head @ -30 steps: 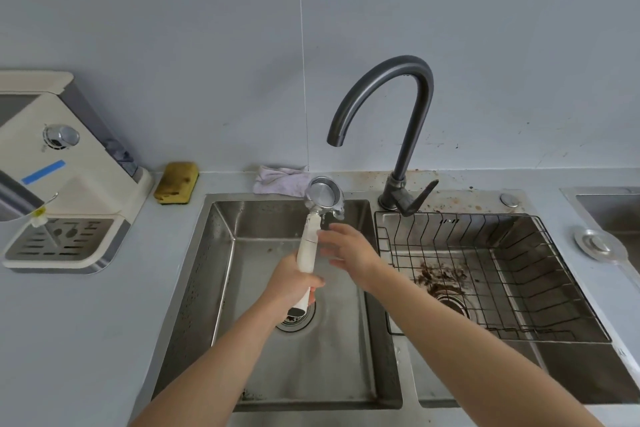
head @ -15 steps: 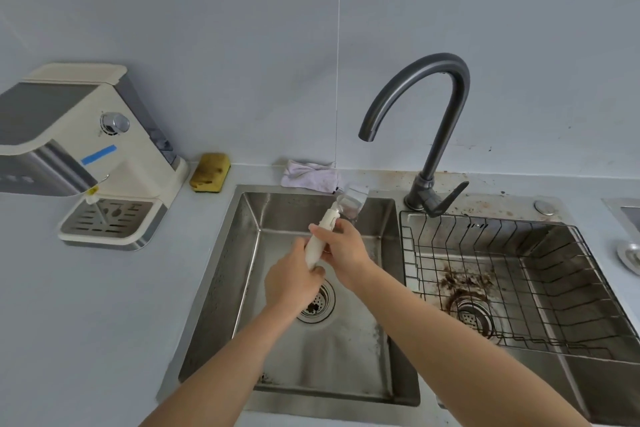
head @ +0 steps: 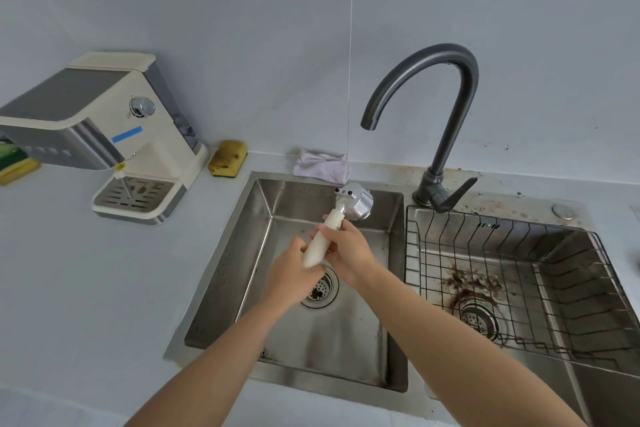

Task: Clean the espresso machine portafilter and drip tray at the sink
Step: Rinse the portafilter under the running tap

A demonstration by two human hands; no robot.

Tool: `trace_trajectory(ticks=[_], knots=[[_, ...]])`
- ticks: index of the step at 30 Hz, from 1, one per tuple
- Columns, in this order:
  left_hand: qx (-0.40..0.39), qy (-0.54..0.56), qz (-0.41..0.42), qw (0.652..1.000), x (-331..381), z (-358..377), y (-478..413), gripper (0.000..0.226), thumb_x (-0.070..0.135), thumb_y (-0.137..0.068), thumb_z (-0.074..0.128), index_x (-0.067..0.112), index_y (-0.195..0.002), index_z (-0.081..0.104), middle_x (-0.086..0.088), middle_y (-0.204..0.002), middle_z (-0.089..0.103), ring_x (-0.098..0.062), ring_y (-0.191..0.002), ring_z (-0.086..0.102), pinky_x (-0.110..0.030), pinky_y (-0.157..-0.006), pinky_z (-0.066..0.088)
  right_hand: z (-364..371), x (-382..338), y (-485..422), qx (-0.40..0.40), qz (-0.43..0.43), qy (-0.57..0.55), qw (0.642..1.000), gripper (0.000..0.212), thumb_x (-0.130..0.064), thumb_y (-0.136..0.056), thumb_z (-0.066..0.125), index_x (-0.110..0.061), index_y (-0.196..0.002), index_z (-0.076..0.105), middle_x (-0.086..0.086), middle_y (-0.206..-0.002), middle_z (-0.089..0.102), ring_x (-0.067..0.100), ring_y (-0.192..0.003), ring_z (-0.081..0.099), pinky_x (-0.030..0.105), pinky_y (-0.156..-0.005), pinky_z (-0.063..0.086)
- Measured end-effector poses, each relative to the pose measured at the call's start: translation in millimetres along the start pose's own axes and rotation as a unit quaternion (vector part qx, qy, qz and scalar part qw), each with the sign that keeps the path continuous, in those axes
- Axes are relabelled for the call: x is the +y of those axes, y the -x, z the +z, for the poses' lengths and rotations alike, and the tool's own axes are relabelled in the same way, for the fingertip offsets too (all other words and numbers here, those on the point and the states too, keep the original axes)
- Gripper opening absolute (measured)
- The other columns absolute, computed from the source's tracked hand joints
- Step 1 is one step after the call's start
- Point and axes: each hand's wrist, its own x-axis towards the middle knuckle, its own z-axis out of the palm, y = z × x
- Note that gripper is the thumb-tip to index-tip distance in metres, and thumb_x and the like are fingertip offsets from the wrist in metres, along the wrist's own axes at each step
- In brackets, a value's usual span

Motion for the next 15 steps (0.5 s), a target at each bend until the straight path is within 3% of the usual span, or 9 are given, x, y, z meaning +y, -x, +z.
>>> trace_trajectory(ticks=[5,7,10,15], knots=[[-0.039,0.061,-0.046,0.996,-3,1,7,0.034,0.026,-0.078,0.066,0.004,-0.100,0.053,-0.004,-0.086,0.056,-0.020,-0.076,0.053,-0.027,-0.061,0.038,-7,1,7,-0.037,0.026,-0.008,0.999,0.017,0.004,-0.092,0.045,-0.011,-0.087,0.052,0.007,-0.077,0.056,0.020,-0.076,0.056,0.035,-0.076,0.047],[-0.072,0.088,-0.059,0.992,-2,-2,7,0.033,0.025,-0.077,0.067,0.006,-0.100,0.053,-0.005,-0.087,0.058,-0.020,-0.074,0.055,-0.029,-0.065,0.043,-9,-1,8,-0.050,0.031,-0.006,0.998,0.017,0.005,-0.091,0.045,-0.010,-0.087,0.053,0.008,-0.081,0.058,0.021,-0.078,0.057,0.035,-0.077,0.049],[-0.138,0.157,-0.084,0.974,-1,-9,5,0.031,0.016,-0.082,0.063,0.012,-0.109,0.049,-0.004,-0.081,0.060,-0.016,-0.063,0.059,-0.028,-0.059,0.049,-9,-3,8,-0.064,0.035,0.017,0.997,0.016,0.004,-0.091,0.045,-0.009,-0.090,0.054,0.008,-0.088,0.060,0.022,-0.082,0.058,0.036,-0.081,0.049],[-0.196,0.215,-0.080,0.953,-6,-16,-5,0.032,0.009,-0.085,0.058,0.015,-0.114,0.048,-0.003,-0.073,0.063,-0.015,-0.057,0.062,-0.024,-0.053,0.048,-3,-2,-7,-0.067,0.037,0.090,0.993,0.017,0.000,-0.090,0.049,-0.014,-0.095,0.056,0.004,-0.098,0.062,0.020,-0.089,0.055,0.034,-0.085,0.048]])
